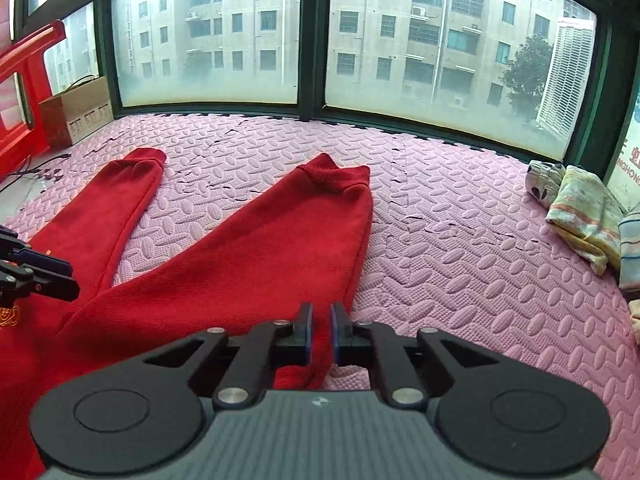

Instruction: Fold clothes

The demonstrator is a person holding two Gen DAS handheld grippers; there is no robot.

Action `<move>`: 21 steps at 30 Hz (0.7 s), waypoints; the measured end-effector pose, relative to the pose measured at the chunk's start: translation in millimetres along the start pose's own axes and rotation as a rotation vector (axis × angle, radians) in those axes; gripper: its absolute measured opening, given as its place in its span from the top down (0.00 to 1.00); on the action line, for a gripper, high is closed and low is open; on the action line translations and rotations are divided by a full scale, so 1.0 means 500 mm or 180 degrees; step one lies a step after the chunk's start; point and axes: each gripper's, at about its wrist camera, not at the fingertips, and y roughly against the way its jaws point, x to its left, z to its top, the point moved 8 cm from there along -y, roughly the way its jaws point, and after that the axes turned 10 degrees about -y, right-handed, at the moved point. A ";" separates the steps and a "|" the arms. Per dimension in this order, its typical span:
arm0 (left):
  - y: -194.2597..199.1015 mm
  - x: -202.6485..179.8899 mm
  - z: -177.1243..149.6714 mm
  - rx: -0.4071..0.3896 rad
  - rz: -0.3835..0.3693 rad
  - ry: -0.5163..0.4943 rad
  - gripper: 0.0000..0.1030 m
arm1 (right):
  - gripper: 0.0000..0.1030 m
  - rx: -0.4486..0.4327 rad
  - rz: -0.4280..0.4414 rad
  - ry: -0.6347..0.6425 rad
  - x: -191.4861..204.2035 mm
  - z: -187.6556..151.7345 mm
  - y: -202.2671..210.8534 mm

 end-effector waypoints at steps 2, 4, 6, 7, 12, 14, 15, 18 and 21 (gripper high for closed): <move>0.018 -0.013 0.009 -0.0068 -0.0056 -0.0064 0.71 | 0.91 0.0039 0.0109 0.0123 0.019 -0.002 0.000; 0.028 -0.033 0.012 -0.0081 -0.0137 -0.0142 0.71 | 0.90 0.0091 0.0224 0.0234 0.041 -0.005 -0.007; 0.029 -0.051 0.009 -0.0062 -0.0199 -0.0196 0.71 | 0.90 0.0162 0.0325 0.0236 0.057 -0.009 -0.014; 0.028 -0.060 0.005 -0.0044 -0.0239 -0.0204 0.71 | 0.90 0.0215 0.0396 0.0245 0.075 -0.015 -0.017; 0.019 -0.088 -0.031 0.0089 -0.0343 -0.0240 0.71 | 0.80 0.0501 0.0528 0.0458 0.113 -0.068 -0.006; 0.018 -0.090 -0.048 0.0138 -0.0351 -0.0251 0.71 | 0.79 0.0506 0.0480 0.0523 0.102 -0.085 0.018; 0.017 -0.090 -0.054 0.0154 -0.0340 -0.0263 0.71 | 0.79 0.0534 0.0459 0.0527 0.095 -0.093 0.030; 0.017 -0.087 -0.066 0.0207 -0.0302 -0.0239 0.71 | 0.79 0.0589 0.0403 0.0476 0.070 -0.108 0.057; 0.041 -0.110 -0.058 0.0130 -0.0388 -0.0280 0.71 | 0.78 0.0618 0.0388 0.0316 0.041 -0.100 0.072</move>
